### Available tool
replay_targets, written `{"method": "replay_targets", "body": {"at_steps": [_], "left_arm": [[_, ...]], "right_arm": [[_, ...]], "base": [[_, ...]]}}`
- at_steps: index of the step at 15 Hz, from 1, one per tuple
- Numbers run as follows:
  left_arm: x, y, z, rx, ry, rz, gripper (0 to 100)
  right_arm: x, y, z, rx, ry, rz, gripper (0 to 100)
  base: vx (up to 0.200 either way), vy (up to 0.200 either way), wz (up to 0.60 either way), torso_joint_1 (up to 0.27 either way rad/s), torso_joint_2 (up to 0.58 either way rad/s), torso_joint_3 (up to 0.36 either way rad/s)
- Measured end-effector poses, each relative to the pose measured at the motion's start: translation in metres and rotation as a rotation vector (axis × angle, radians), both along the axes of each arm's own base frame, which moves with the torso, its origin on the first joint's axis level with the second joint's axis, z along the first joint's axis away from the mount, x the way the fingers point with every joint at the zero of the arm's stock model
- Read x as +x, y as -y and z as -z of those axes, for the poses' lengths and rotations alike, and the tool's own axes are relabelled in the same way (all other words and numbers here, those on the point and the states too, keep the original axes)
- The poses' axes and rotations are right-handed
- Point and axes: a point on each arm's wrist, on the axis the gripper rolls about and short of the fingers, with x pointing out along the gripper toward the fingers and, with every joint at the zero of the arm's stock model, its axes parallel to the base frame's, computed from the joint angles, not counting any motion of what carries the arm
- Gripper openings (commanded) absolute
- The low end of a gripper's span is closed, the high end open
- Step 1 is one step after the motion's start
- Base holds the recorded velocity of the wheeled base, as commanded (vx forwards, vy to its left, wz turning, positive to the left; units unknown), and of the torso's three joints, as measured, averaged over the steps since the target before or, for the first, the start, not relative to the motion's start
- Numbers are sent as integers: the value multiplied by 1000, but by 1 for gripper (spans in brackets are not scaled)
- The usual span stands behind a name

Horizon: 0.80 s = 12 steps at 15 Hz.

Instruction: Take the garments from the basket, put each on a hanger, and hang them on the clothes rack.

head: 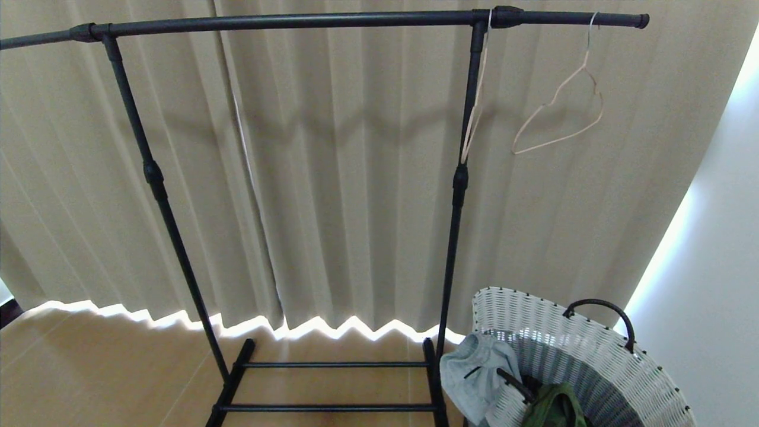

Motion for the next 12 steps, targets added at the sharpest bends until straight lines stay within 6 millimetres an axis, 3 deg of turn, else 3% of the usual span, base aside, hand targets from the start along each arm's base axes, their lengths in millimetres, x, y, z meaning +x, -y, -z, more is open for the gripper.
{"method": "replay_targets", "body": {"at_steps": [2, 12], "left_arm": [[0, 0, 0, 0, 0, 0, 100], [0, 0, 0, 0, 0, 1, 100]], "right_arm": [[0, 0, 0, 0, 1, 0, 100], [0, 0, 0, 0, 0, 0, 100]], "base": [[200, 200, 0, -5, 0, 0], [0, 0, 0, 0, 0, 0]]}}
